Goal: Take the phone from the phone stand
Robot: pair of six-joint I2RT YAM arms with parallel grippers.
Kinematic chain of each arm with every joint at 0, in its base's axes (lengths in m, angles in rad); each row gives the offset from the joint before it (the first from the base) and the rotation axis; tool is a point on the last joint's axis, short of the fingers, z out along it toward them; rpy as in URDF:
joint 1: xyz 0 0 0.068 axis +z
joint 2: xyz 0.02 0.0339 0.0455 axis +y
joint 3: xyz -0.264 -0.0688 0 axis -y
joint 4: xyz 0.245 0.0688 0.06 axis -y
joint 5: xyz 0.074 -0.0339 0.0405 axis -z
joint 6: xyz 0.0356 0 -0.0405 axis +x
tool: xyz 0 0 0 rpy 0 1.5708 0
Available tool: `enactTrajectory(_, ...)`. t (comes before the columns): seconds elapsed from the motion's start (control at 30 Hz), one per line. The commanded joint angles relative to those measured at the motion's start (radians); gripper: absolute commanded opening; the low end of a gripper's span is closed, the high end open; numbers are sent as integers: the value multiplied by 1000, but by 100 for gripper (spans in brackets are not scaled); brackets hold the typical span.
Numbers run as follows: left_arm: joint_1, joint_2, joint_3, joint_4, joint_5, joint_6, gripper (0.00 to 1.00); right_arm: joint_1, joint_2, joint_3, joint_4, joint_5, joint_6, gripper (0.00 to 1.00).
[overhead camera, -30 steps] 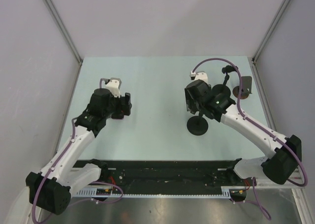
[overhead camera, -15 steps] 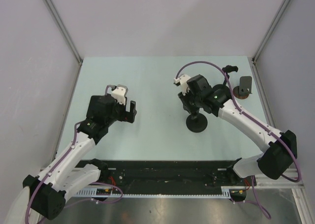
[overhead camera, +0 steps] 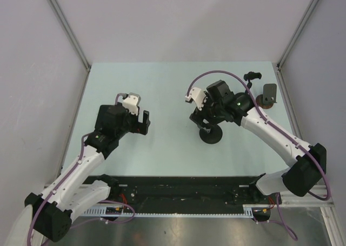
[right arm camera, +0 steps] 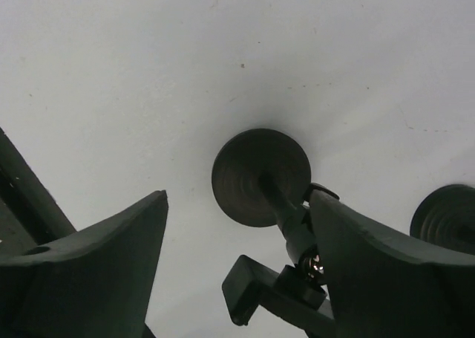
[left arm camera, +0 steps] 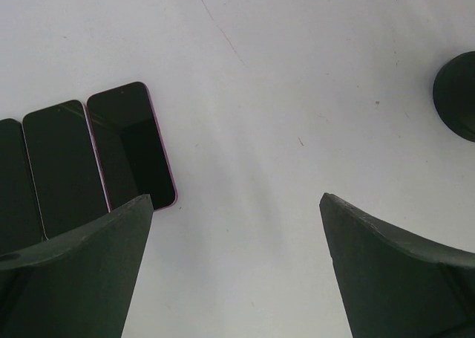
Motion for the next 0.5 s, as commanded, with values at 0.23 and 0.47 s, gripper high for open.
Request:
enactTrajectory(0.23,-6,10,-3,36,10,28,100,29,-224,44,138,297,266,94)
enactTrajectory(0.47,-6,30,1,38,6,29,100,-99,-304,24,-29,347,419,86)
